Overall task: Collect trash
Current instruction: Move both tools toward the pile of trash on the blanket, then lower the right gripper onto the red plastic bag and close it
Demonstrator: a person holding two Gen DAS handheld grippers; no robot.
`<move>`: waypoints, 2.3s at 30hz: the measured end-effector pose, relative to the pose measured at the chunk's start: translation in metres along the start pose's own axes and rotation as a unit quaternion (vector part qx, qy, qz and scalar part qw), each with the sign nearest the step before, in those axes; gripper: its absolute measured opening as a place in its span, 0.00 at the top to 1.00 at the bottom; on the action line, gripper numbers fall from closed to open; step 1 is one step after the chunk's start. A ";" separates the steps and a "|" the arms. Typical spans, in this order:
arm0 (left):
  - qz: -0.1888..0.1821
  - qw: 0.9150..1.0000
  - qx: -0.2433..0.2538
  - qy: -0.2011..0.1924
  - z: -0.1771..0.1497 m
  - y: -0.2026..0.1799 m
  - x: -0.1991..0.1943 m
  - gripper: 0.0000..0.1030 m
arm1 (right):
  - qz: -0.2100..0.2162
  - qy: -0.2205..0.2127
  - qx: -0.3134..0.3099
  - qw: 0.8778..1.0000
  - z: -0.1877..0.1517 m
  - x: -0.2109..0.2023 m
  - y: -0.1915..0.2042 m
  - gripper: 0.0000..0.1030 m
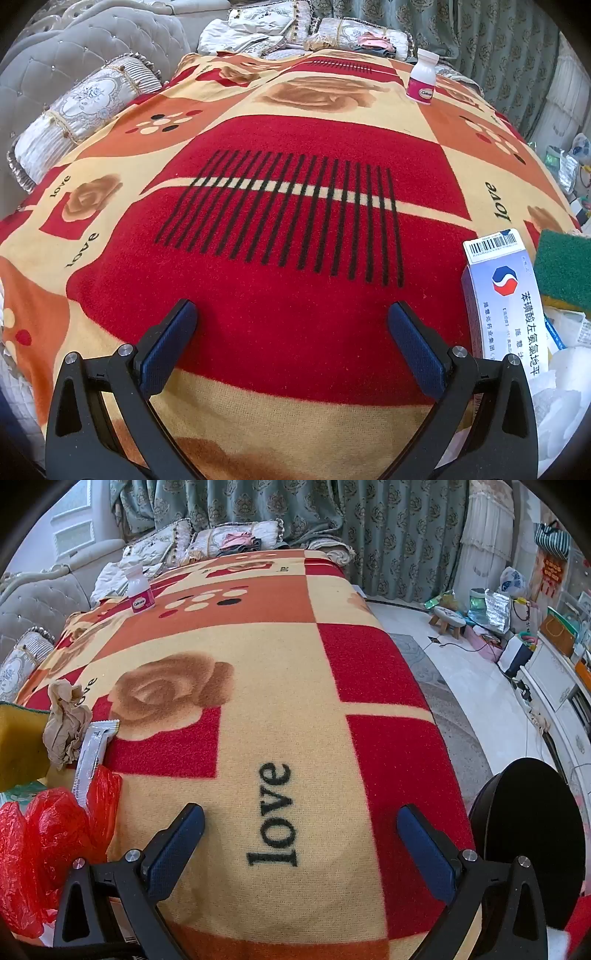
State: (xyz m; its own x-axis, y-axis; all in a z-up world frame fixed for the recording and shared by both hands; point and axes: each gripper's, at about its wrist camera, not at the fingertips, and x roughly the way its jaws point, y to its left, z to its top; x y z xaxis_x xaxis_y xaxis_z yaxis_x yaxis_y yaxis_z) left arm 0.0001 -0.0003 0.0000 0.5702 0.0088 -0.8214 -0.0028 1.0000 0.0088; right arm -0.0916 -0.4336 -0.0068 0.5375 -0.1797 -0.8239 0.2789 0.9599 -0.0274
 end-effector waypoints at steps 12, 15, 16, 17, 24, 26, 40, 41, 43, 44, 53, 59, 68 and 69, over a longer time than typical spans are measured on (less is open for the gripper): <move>-0.006 0.999 -0.015 -0.027 -0.010 0.004 -0.058 0.01 | -0.001 0.000 -0.001 1.000 0.000 0.000 0.000 0.00; -0.018 0.998 -0.010 -0.051 -0.006 0.002 -0.084 0.01 | -0.001 0.000 -0.001 1.000 0.000 0.000 0.001 0.00; -0.019 0.998 -0.008 -0.059 -0.007 -0.001 -0.091 0.01 | -0.002 0.000 0.000 1.000 0.000 0.000 0.001 0.00; -0.021 0.997 -0.005 -0.068 -0.006 -0.004 -0.099 0.01 | -0.003 0.001 0.001 1.000 -0.001 -0.001 0.001 0.00; -0.067 0.992 0.012 -0.103 -0.007 -0.027 -0.139 0.01 | 0.002 0.034 -0.002 0.999 -0.006 -0.016 -0.001 0.00; -0.079 0.990 0.019 -0.113 -0.008 -0.038 -0.149 0.01 | -0.007 0.013 0.007 1.000 -0.010 -0.033 -0.005 0.00; -0.120 0.977 0.057 -0.164 -0.010 -0.101 -0.195 0.01 | 0.006 -0.129 -0.016 0.992 0.009 -0.144 0.032 0.00; -0.120 0.977 0.059 -0.167 -0.011 -0.104 -0.197 0.01 | 0.007 -0.137 -0.018 0.990 0.010 -0.147 0.035 0.00; -0.120 0.976 0.061 -0.173 -0.011 -0.108 -0.199 0.01 | 0.009 -0.152 -0.023 0.988 0.011 -0.157 0.042 0.00; -0.119 0.975 0.062 -0.176 -0.012 -0.110 -0.201 0.01 | 0.010 -0.157 -0.025 0.987 0.011 -0.160 0.044 0.00; -0.117 0.974 0.060 -0.185 -0.014 -0.117 -0.205 0.01 | 0.026 -0.183 -0.035 0.982 0.009 -0.172 0.061 0.00; -0.118 0.973 0.060 -0.189 -0.015 -0.118 -0.205 0.01 | 0.029 -0.189 -0.035 0.981 0.010 -0.177 0.064 0.00; -0.117 0.973 0.060 -0.188 -0.015 -0.118 -0.205 0.01 | 0.033 -0.191 -0.038 0.980 0.008 -0.179 0.065 0.00; -0.117 0.973 0.060 -0.188 -0.015 -0.118 -0.205 0.01 | 0.035 -0.190 -0.038 0.980 0.008 -0.179 0.066 0.00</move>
State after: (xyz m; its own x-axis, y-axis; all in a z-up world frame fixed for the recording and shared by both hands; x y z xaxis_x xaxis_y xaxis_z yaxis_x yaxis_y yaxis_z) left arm -0.1292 -0.1198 0.1589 0.8042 -0.2437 -0.5421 0.2464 0.9667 -0.0691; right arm -0.1627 -0.3402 0.1436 0.8151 -0.1668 -0.5548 0.1791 0.9833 -0.0325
